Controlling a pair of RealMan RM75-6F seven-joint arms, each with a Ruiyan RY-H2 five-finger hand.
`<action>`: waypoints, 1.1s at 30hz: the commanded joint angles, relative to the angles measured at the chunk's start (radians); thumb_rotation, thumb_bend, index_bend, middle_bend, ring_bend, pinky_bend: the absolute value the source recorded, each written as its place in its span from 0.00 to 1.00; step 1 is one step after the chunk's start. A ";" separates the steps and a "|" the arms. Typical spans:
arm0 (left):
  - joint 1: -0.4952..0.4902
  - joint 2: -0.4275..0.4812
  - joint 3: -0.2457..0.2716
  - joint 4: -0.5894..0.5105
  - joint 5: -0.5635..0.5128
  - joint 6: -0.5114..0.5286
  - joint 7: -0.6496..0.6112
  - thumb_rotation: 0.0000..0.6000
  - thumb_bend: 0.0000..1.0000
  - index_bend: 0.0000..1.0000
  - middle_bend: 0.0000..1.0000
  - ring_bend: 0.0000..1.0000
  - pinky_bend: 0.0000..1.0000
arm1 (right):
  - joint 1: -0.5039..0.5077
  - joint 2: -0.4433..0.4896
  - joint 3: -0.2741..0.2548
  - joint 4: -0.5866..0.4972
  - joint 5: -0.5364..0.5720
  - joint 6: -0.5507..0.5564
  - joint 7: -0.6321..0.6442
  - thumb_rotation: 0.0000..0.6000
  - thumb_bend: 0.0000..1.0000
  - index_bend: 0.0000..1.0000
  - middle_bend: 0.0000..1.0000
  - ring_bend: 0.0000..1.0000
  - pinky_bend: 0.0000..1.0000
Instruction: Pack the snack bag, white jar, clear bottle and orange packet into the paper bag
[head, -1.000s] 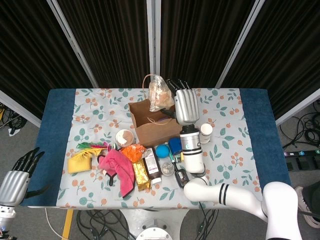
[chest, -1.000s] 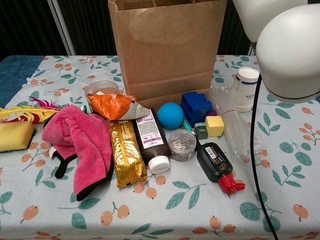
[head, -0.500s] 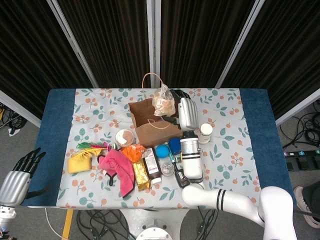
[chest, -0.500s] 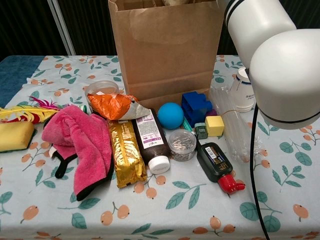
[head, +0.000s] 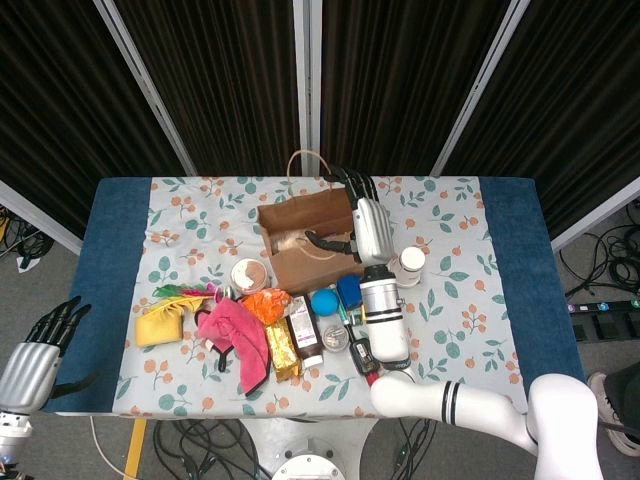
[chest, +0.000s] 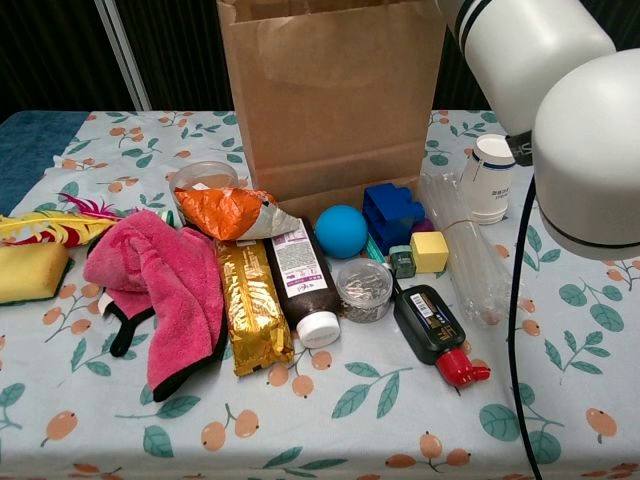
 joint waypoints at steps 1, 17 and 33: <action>-0.001 0.000 0.000 0.000 0.001 -0.002 0.000 1.00 0.00 0.09 0.10 0.07 0.15 | -0.005 0.012 0.006 -0.013 -0.015 0.014 0.001 1.00 0.00 0.14 0.24 0.08 0.04; -0.013 -0.007 -0.002 -0.018 0.004 -0.014 0.003 1.00 0.00 0.09 0.10 0.07 0.15 | -0.201 0.429 -0.147 -0.074 -0.153 -0.008 -0.264 1.00 0.04 0.15 0.27 0.10 0.07; -0.013 -0.001 0.007 -0.057 0.000 -0.031 0.047 1.00 0.00 0.09 0.10 0.07 0.15 | -0.233 0.406 -0.338 0.065 0.118 -0.301 -0.373 1.00 0.00 0.18 0.27 0.11 0.08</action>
